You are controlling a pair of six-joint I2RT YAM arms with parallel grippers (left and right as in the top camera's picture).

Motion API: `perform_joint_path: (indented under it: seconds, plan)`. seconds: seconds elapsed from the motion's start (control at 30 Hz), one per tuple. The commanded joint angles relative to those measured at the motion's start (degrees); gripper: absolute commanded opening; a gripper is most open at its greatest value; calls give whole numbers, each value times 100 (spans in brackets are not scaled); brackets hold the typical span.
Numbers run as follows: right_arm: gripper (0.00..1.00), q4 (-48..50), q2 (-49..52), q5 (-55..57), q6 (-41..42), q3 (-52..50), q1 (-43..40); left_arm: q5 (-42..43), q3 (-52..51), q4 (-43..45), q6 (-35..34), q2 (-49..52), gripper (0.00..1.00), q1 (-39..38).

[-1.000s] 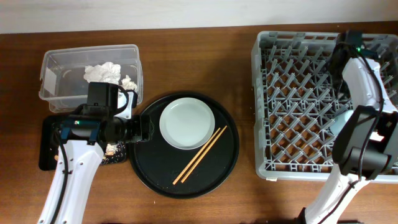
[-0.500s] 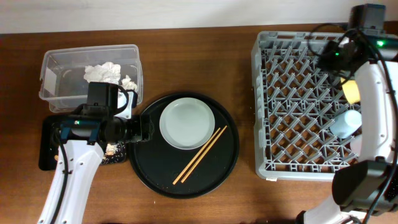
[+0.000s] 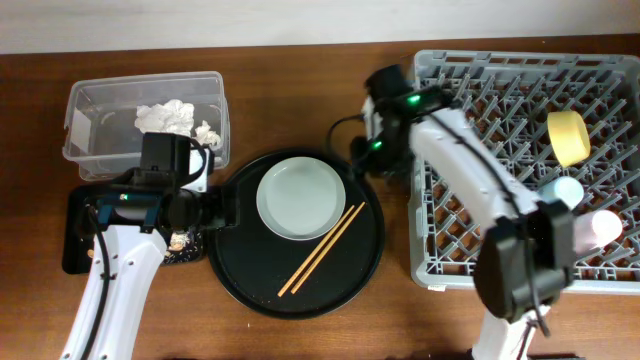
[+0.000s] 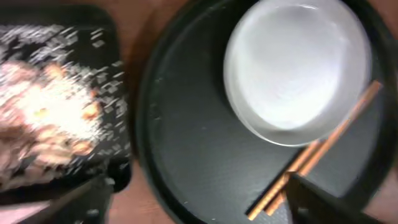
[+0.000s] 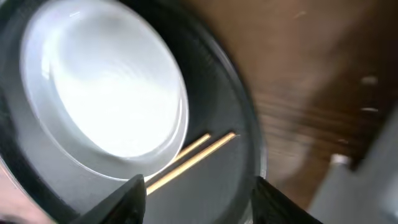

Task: Sort waste into correct bins and load items into the dishwasher rack
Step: 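Reach the right gripper to the white plate and grasp it, then lift the white plate and stand it upright in the rack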

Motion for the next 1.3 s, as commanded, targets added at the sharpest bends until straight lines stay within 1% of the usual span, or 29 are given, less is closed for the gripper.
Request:
perform_joint_path:
  seconds: [0.0, 0.07, 0.17, 0.27, 0.3, 0.4, 0.53, 0.6, 0.63, 0.77, 0.83, 0.93, 0.97, 1.03, 1.1, 1.17, 1.2, 1.27]
  plan:
    - [56, 192, 326, 94, 173, -181, 361, -817, 68, -74, -704, -70, 96, 188]
    - [55, 302, 516, 251, 428, -199, 503, -824, 68, -87, -704, -70, 96, 319]
    - [55, 564, 800, 291, 522, -219, 640, -841, 68, -118, -704, -70, 96, 614]
    - [49, 739, 981, 317, 522, -227, 686, -841, 68, -136, -704, -70, 97, 732]
    - [46, 826, 1067, 315, 525, -236, 684, -844, 66, -140, -702, -70, 97, 734]
    - [42, 883, 1204, 378, 527, -240, 684, -841, 63, -157, -702, -70, 98, 734]
    - [16, 949, 1266, 400, 525, -240, 682, -841, 63, -160, -702, -70, 98, 734]
    - [6, 970, 1268, 398, 525, -240, 673, -841, 63, -160, -702, -70, 98, 734]
    - [4, 968, 1266, 398, 525, -240, 673, -841, 63, -162, -702, -70, 99, 734]
    - [4, 855, 1209, 398, 518, -177, 667, -841, 63, -162, -702, -70, 99, 730]
    - [4, 693, 990, 431, 492, -20, 599, -841, 63, -162, -702, -70, 99, 730]
    - [4, 509, 485, 778, 472, 245, 435, -841, 63, -164, -702, -70, 99, 730]
    - [4, 424, -17, 1187, 258, 417, 273, -841, 63, -164, -702, -70, 99, 730]
    - [4, 435, -409, 1628, 68, 468, 131, -841, 63, -164, -702, -70, 99, 730]
    - [4, 470, -874, 2549, -22, 470, -79, -841, 63, -160, -702, -70, 99, 730]
    - [4, 518, -1327, 4111, -20, 470, -411, -844, 63, -160, -702, -70, 99, 730]
    - [4, 560, -1410, 4568, -22, 470, -511, -841, 63, -160, -702, -70, 99, 730]
    - [4, 769, -1523, 5823, -22, 470, -817, -841, 63, -160, -702, -70, 99, 730]
